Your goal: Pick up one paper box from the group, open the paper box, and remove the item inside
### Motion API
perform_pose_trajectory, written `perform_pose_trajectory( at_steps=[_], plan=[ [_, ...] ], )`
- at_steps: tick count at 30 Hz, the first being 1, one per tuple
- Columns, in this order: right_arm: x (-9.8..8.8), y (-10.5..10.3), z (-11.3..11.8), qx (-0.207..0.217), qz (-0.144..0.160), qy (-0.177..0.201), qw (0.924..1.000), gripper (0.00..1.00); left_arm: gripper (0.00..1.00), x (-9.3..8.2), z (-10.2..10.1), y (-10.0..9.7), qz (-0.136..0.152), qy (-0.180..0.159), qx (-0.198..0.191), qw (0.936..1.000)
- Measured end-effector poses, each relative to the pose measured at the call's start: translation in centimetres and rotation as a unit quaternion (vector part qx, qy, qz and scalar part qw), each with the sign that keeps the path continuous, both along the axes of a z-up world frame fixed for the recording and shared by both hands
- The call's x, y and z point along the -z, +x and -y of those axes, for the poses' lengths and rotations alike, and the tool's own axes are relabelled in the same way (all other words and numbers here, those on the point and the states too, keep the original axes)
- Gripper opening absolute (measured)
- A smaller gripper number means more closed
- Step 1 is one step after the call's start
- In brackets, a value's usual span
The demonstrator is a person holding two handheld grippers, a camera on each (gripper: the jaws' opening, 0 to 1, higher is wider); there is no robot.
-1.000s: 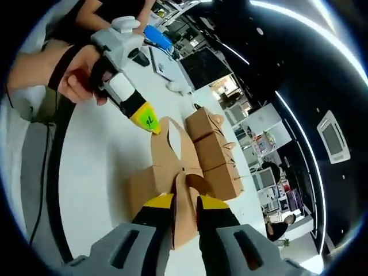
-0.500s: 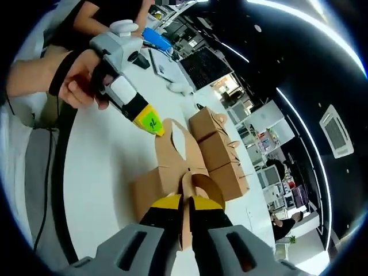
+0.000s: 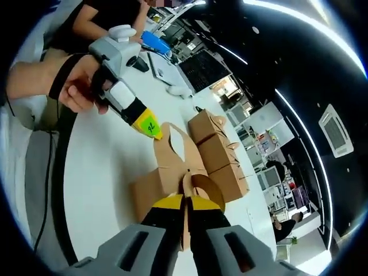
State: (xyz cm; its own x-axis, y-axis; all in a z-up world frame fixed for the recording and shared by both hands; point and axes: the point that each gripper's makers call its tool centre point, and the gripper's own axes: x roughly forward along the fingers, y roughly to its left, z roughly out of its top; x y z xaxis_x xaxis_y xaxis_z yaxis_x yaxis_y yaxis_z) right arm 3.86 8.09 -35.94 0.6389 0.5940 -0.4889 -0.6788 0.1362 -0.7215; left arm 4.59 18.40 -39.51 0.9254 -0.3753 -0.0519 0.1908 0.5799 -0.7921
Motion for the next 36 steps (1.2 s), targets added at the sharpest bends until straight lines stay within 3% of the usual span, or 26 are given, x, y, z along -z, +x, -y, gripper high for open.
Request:
perform_pose_trajectory(
  at_steps=[15,19,29,32,36],
  plan=[
    [-0.6,-0.1,0.0,0.002,-0.015,0.035,0.9993,0.03,0.03,0.0,-0.2,0.1,0.001,0.001,-0.002,1.0000],
    [-1.2,0.0,0.0,0.004,-0.019,0.065,0.9977,0.03,0.03,0.1,-0.3,0.1,0.001,0.002,-0.003,1.0000],
    [-1.2,-0.1,0.2,0.006,-0.042,0.102,0.9939,0.03,0.04,-0.3,1.0,-1.6,0.004,0.000,-0.001,1.0000],
    [-0.5,0.1,0.5,0.007,-0.036,0.084,0.9958,0.03,0.05,-1.3,1.6,-2.2,0.036,0.005,0.007,0.9993],
    [-0.4,0.2,0.4,0.004,-0.037,0.082,0.9960,0.03,0.07,-1.9,1.9,-2.6,0.059,0.026,0.003,0.9979]
  ],
)
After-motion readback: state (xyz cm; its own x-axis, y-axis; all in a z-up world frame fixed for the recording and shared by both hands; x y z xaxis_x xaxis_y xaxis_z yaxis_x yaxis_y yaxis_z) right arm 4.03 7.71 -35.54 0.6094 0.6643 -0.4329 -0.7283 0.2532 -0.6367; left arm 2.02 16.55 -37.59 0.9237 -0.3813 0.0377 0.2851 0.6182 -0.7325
